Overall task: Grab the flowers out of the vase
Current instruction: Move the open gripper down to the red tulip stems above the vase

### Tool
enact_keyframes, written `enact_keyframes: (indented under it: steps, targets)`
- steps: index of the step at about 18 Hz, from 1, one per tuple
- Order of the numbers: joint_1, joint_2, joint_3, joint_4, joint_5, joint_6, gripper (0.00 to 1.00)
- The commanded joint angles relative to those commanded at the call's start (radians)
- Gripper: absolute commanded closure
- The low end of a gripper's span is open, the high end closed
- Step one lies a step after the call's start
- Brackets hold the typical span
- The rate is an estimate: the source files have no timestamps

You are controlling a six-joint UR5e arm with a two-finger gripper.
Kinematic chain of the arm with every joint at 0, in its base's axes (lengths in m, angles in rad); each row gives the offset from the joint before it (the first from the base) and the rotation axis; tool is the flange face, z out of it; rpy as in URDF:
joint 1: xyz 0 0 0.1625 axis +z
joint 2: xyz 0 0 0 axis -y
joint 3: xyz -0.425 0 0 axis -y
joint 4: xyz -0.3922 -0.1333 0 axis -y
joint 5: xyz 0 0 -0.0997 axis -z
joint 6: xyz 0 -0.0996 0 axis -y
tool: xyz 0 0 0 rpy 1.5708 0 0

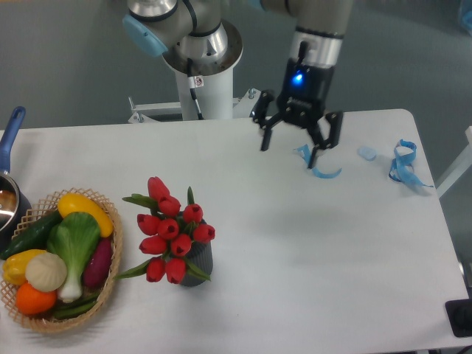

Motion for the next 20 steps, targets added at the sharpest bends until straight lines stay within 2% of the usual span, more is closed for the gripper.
enact_keyframes:
  steps: [2,6,9,14,17,20]
  targets:
    - [-0.026,-0.018,-0.005,-0.003,-0.077,-0.014,0.00]
    - [-0.075,-0.031,-0.041,0.002,-0.091,-0.032,0.00]
    - [-0.101,-0.069,-0.028,0.008,-0.137,-0.029,0.00]
    - [-0.140,-0.153,-0.009,0.100,-0.140,-0.029,0.00]
    - [-0.146,-0.199,0.017,0.123,-0.140,-0.032,0.00]
    - [-0.147,-0.207,0.025,0.123,-0.140,-0.032,0.00]
